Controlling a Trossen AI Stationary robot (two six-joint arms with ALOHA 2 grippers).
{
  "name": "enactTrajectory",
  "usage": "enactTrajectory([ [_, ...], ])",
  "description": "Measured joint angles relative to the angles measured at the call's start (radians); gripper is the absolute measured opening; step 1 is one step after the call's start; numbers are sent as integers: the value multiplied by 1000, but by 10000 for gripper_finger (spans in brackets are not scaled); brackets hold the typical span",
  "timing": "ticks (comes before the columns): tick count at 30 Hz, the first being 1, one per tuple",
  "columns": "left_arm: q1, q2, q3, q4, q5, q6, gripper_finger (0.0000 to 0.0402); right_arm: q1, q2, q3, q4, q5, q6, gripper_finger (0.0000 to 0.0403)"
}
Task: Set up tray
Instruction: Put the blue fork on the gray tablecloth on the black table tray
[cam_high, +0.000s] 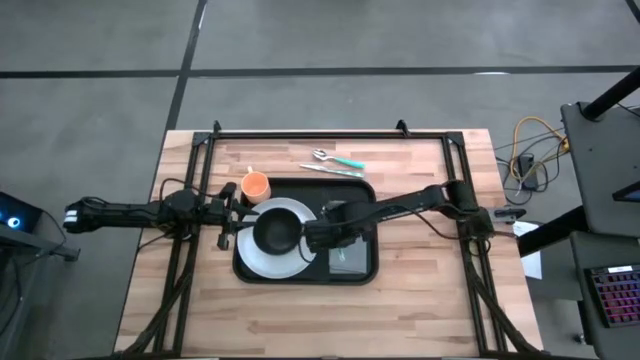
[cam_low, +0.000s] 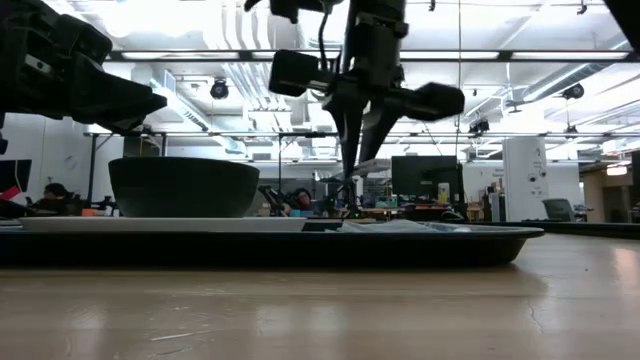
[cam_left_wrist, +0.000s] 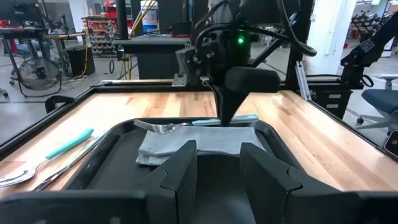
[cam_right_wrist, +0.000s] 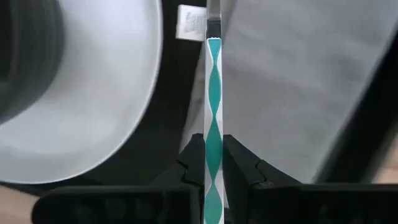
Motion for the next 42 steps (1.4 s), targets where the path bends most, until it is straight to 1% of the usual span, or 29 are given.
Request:
enactTrajectory([
  [4, 0, 0, 0, 0, 0, 0, 105, 6, -68, -160, 154, 18, 89, 19],
  [7, 0, 0, 0, 0, 0, 0, 105, 16, -94, -237, 204, 27, 181, 19],
  [9, 0, 0, 0, 0, 0, 0, 105, 25, -100, -262, 205, 28, 230, 19],
  [19, 0, 0, 0, 0, 0, 0, 105, 70, -98, -280, 207, 32, 311, 19],
  [25, 0, 0, 0, 0, 0, 0, 105, 99, -96, -326, 219, 33, 365, 19],
  [30, 0, 0, 0, 0, 0, 0, 105, 106, -96, -360, 291, 80, 366, 19],
  [37, 0, 0, 0, 0, 0, 0, 105, 93, -96, -402, 339, 87, 356, 19],
  [42, 0, 0, 0, 0, 0, 0, 105, 91, -96, -413, 362, 134, 343, 19],
])
